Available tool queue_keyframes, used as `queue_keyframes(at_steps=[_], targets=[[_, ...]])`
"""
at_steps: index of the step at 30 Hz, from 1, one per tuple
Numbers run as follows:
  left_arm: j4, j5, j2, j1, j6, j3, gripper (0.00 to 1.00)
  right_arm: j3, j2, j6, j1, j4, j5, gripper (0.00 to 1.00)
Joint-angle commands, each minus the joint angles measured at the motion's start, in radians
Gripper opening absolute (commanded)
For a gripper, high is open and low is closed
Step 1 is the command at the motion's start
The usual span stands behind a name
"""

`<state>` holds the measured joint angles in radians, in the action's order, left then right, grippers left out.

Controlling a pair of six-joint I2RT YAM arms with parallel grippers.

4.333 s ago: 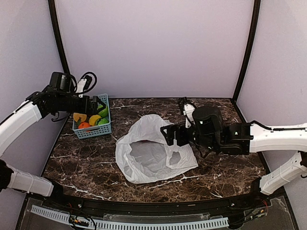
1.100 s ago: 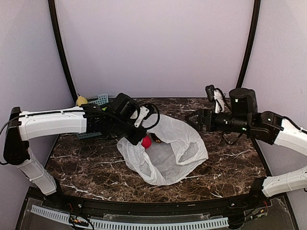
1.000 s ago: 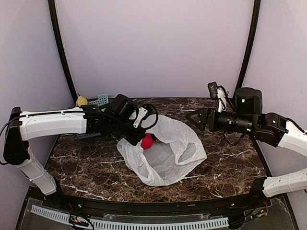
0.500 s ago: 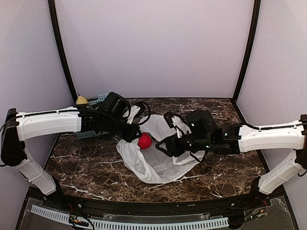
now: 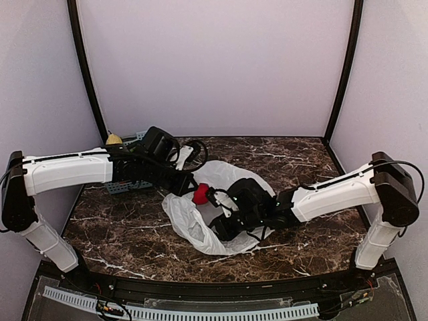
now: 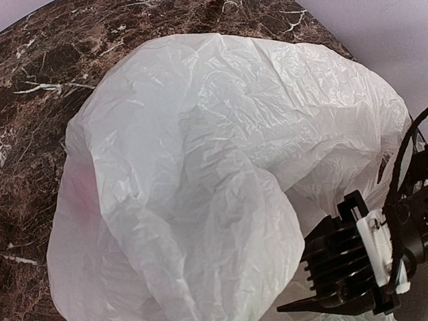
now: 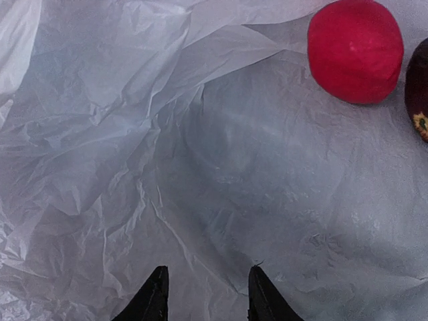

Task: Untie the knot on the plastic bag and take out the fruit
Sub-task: Reach into the takeout bag at the center of the board, then adjust the takeout bag at the center of the board.

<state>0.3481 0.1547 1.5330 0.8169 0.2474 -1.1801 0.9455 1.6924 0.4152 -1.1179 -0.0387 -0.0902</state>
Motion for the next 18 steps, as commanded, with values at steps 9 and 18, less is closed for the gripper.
queue_keyframes(at_steps=[9, 18], targets=[[-0.011, 0.095, -0.05, -0.011, -0.007, 0.011, 0.01, 0.15, 0.17, 0.047, -0.013, -0.012, 0.007, 0.39], [-0.035, 0.348, -0.07, 0.01, 0.017, 0.019, 0.01, 0.107, 0.143, 0.15, 0.06, -0.06, 0.072, 0.52]])
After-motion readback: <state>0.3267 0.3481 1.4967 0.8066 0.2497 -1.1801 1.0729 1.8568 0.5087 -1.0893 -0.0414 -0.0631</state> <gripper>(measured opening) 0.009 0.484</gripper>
